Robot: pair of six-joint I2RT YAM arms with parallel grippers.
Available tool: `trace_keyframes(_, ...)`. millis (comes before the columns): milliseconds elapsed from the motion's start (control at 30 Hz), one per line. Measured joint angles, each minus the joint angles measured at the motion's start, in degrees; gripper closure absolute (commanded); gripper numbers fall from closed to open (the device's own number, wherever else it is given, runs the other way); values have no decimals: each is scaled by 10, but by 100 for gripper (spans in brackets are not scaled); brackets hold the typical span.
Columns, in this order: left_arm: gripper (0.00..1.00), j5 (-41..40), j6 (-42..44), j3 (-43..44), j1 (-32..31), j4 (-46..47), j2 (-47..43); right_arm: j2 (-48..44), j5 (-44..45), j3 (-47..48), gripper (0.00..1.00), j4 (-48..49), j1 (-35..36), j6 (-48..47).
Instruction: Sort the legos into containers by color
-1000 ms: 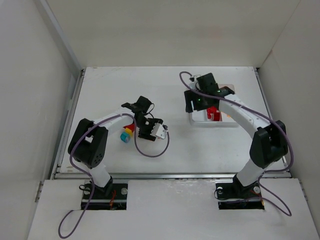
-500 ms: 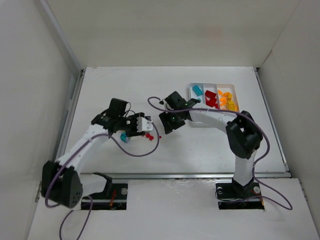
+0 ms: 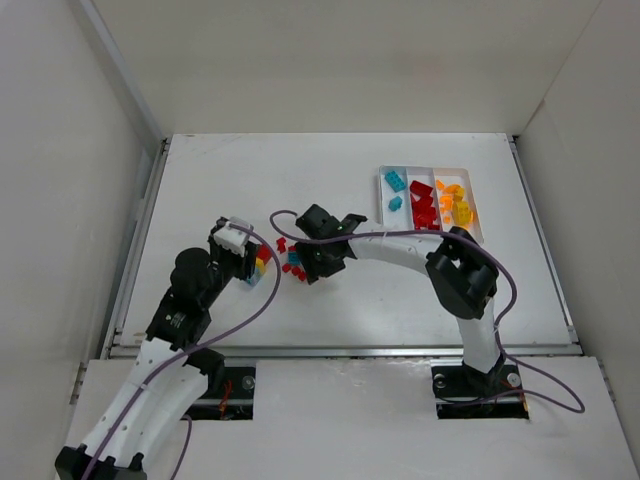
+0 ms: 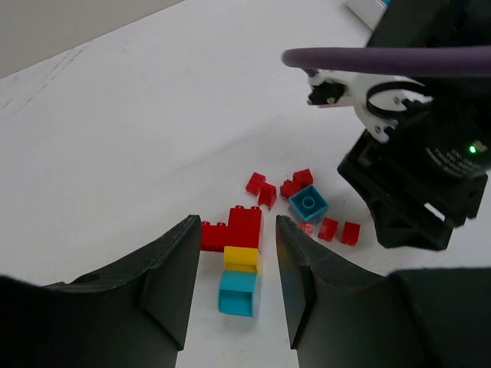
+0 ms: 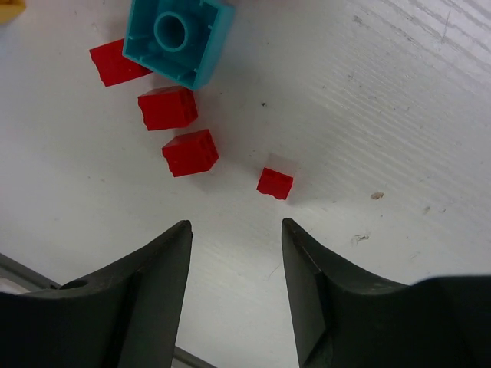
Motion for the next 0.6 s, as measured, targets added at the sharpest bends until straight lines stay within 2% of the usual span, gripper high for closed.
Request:
trace_keyframes(233, 58, -70, -61, 0, 0, 7, 5, 0, 59, -12, 47, 7, -2, 61)
trace_keyframes(600, 58, -106, -85, -1, 0, 7, -13, 5, 75, -12, 53, 44, -2, 80)
